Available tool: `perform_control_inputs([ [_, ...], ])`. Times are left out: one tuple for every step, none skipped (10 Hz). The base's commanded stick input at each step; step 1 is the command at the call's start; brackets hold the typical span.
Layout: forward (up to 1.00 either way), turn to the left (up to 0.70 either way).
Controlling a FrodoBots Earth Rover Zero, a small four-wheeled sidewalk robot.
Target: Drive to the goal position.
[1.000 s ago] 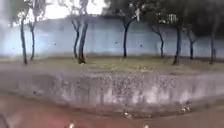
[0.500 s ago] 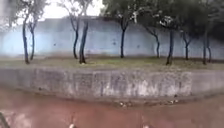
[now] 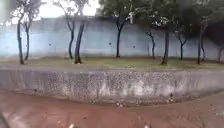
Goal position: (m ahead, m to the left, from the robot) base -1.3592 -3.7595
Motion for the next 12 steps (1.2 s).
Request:
perform_control_inputs([
  [0.00, -0.85],
  [0.00, -0.85],
  [0.00, -0.85],
  [0.00, -0.85],
  [0.00, -0.85],
  [0.00, -0.85],
  [0.00, -0.85],
  [0.00, -0.85],
  [0.00, -0.85],
  [0.00, -0.85],
  [0.00, -0.85],
  [0.00, -0.85],
])
